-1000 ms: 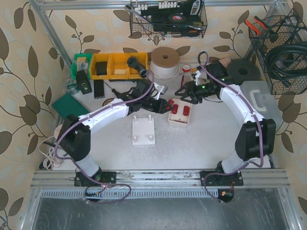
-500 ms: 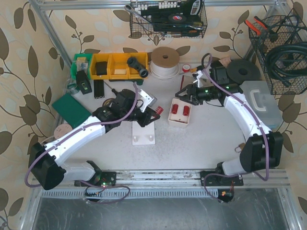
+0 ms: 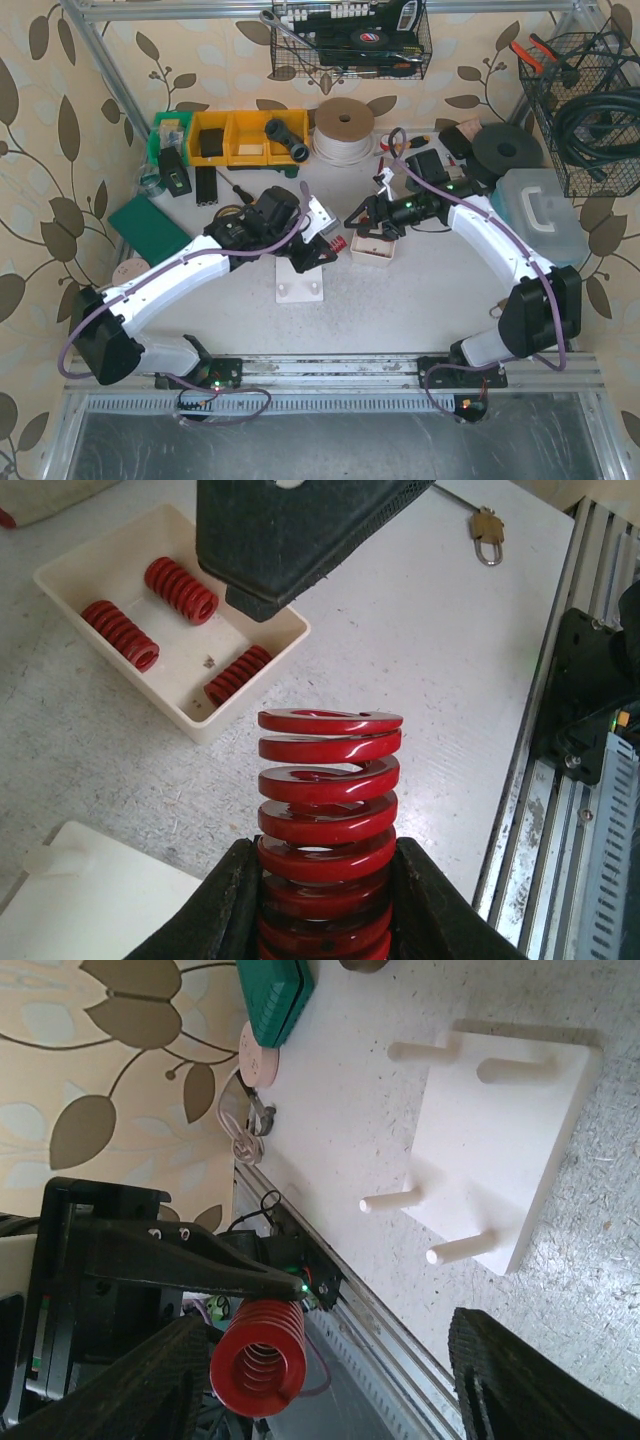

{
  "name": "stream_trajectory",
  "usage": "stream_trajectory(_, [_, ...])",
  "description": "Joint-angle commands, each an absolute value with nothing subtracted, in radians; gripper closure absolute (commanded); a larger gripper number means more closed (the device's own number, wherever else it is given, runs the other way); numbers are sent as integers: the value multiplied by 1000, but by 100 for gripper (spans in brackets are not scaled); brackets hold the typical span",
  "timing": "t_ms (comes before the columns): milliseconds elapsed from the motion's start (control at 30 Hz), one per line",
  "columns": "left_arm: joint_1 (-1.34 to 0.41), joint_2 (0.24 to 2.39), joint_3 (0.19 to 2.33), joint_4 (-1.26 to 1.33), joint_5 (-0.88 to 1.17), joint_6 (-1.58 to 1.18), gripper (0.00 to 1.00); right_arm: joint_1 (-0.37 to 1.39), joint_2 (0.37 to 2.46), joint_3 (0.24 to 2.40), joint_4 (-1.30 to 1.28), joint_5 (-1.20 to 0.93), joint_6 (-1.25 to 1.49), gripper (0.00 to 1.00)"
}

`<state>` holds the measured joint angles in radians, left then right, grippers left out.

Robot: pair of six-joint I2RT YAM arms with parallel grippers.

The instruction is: Install the large spring

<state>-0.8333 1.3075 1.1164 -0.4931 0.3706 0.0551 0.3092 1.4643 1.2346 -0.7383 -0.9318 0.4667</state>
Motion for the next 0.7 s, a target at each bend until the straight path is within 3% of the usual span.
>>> stream_trajectory(0, [-845,1327,1196,-522,414,121,100,330,1480,1236,-758,-959,482,33])
stream_trajectory(267, [-845,1370,1250,-543,425,137,100,391,1487,1217,-711,-951,531,33])
stream_trajectory(467, [-845,1381,1260,-548,421,140,100,393,1476,1206,-697,-958,544,44])
stream_trajectory(667, [-845,1388,1271,-551,401,150,100,398,1464,1192,-709,-983,534,46])
